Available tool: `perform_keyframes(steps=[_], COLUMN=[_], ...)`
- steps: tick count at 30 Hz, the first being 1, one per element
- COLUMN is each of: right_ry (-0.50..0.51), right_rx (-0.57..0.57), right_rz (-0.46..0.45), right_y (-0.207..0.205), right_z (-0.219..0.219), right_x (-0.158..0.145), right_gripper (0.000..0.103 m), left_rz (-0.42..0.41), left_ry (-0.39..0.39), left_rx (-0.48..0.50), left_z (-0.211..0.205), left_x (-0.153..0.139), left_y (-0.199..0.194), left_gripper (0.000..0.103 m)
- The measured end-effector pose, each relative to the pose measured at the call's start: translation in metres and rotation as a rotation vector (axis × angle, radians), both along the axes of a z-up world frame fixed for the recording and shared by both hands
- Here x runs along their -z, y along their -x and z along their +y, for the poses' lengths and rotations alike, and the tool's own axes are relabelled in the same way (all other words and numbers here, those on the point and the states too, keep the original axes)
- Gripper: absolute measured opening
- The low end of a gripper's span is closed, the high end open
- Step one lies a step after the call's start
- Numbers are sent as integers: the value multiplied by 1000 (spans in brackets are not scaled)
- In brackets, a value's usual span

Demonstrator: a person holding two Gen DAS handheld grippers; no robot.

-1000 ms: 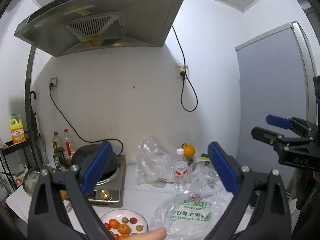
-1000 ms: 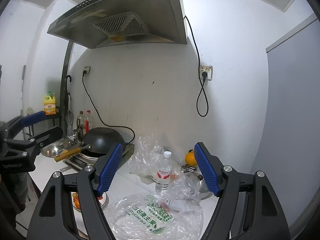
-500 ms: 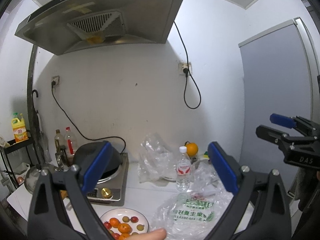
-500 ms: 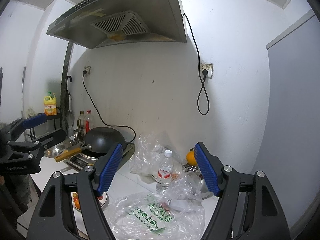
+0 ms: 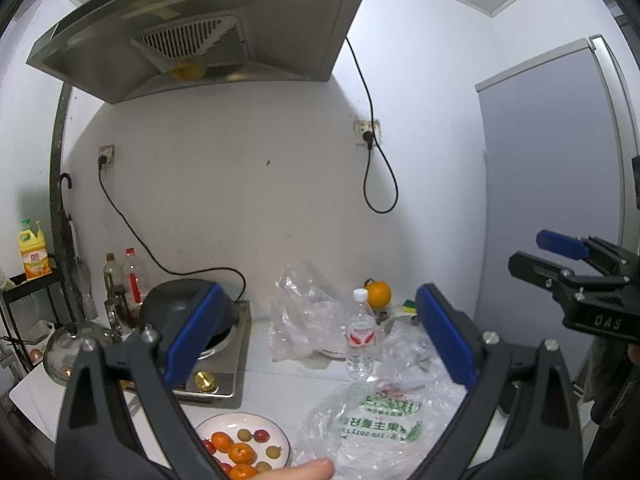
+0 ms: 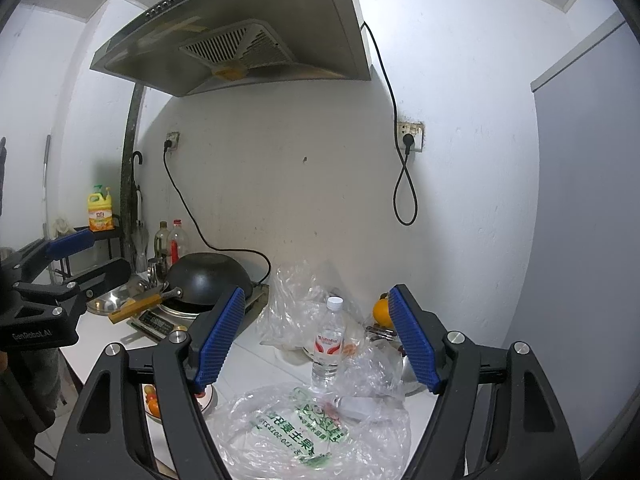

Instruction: Organize fruits

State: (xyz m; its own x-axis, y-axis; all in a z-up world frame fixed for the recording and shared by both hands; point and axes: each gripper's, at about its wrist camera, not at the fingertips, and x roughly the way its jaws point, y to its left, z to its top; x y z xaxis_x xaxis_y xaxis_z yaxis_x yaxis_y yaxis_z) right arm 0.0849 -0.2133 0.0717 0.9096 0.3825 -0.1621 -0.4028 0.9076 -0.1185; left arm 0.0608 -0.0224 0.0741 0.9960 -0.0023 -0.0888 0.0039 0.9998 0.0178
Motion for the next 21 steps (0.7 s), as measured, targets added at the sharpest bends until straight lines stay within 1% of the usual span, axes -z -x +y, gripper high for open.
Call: perform_keyframes(steps=[5,13,21], right_ry=[-3,-2,-3], right_rx=[3,4,0], right_rz=[4,6,6], right_y=[-2,-3,-4], right_z=[-1,0,0], right_x=[2,4,5], right_gripper=[77,77,77], left_rz=[6,11,-6], left_ry=[12,5,23], left_rx=[-4,1,9], left_z=[2,0,2], left_x=[2,4,5], left_y=[-5,-8,-7], left_gripper=[97,97,98])
